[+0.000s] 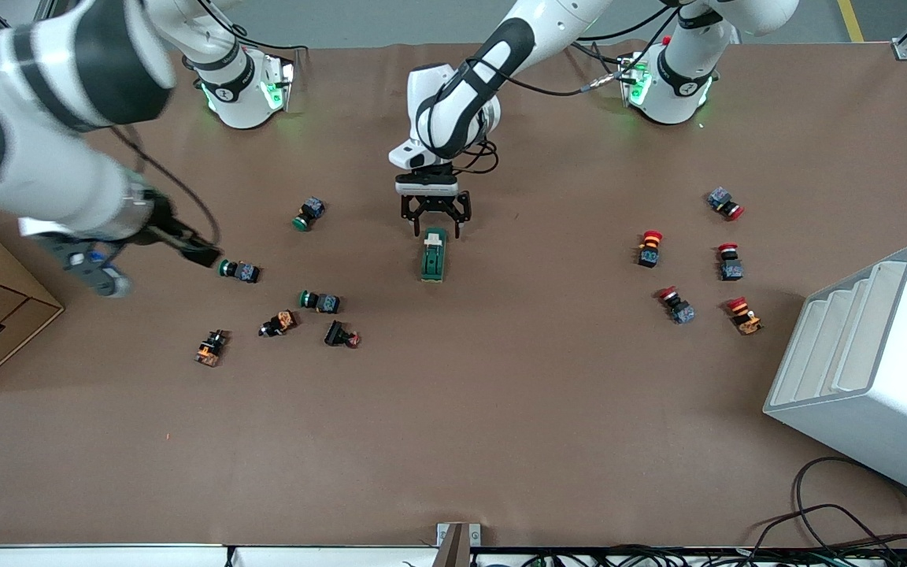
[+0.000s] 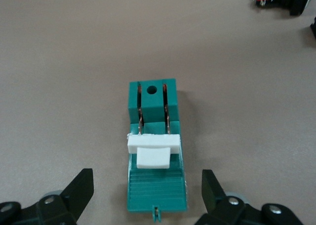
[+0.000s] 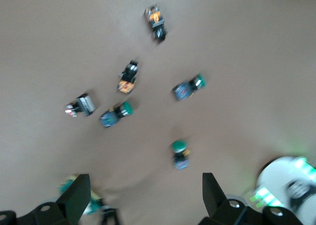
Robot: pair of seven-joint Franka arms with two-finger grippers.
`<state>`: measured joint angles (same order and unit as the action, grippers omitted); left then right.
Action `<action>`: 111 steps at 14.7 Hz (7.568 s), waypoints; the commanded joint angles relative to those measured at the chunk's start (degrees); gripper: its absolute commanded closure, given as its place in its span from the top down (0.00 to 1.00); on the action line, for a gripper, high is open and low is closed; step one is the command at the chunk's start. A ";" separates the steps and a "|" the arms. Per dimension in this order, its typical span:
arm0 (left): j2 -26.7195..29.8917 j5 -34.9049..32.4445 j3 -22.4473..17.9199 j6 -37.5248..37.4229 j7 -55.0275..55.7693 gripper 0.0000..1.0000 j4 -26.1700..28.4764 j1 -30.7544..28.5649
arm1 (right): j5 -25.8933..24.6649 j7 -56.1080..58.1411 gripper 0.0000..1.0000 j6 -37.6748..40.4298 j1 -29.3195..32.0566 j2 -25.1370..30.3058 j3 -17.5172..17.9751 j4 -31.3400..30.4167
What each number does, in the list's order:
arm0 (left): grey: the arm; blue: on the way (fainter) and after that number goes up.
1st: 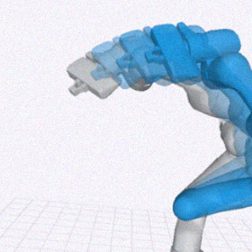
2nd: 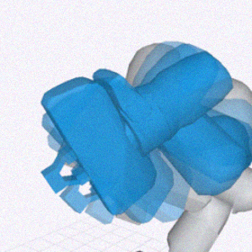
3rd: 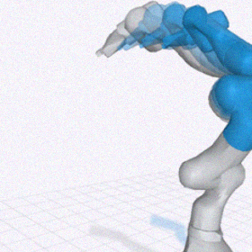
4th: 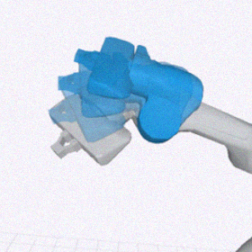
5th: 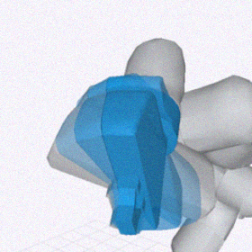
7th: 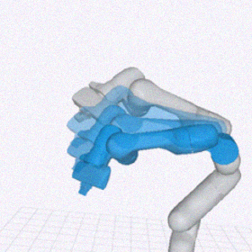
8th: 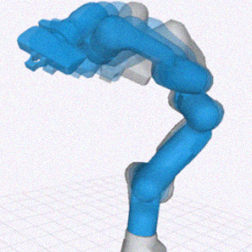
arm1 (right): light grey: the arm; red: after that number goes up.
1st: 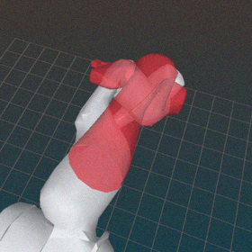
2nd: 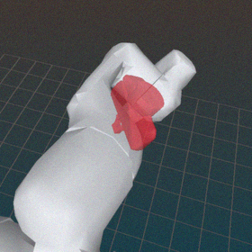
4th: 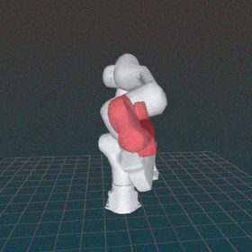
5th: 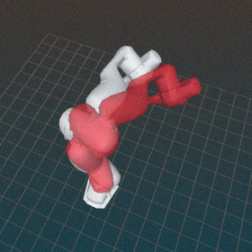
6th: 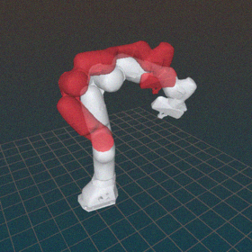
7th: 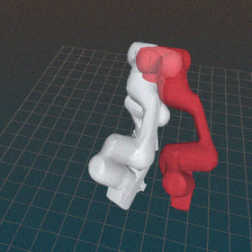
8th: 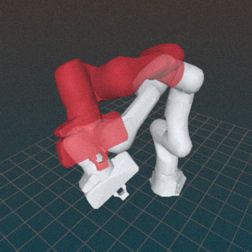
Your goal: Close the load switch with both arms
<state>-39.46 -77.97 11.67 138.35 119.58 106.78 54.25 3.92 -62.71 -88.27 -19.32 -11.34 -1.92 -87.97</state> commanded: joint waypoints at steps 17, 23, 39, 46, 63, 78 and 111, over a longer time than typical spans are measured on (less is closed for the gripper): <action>-4.65 -15.89 -0.42 -10.11 20.07 0.97 1.06 6.57 | 1.71 -61.73 1.00 -42.75 -23.12 -16.96 -0.71 -11.94; -6.94 -20.11 -0.33 -12.93 26.67 0.97 0.88 7.44 | 1.35 -65.16 1.00 -49.88 -29.09 -16.52 -0.98 -21.09; -7.29 -20.20 -0.42 -13.29 27.11 0.97 0.44 7.80 | -1.71 -69.39 1.00 -61.67 -33.77 -16.79 -2.47 -27.25; -6.77 -20.20 -0.42 -13.29 28.16 0.97 0.79 7.18 | -2.51 -69.30 1.00 -61.85 -33.06 -16.87 -3.88 -25.94; -5.98 -20.20 -1.03 -12.85 26.41 0.97 0.27 6.31 | -2.69 -66.06 1.00 -61.50 -27.62 -23.55 -3.88 -15.66; -0.36 -16.70 -0.16 -10.04 21.85 0.99 0.18 2.97 | 2.76 -31.41 1.00 -34.55 -12.34 -17.50 -3.26 -2.20; 21.09 65.93 -0.07 -40.08 -96.17 1.00 -30.93 -42.55 | -1.11 66.30 1.00 10.14 18.88 -0.72 -4.32 8.36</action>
<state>-18.77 -13.03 10.88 102.23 28.49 78.01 13.85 1.87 1.61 -78.15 -1.16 -16.32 -6.63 -76.29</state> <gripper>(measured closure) 0.000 0.000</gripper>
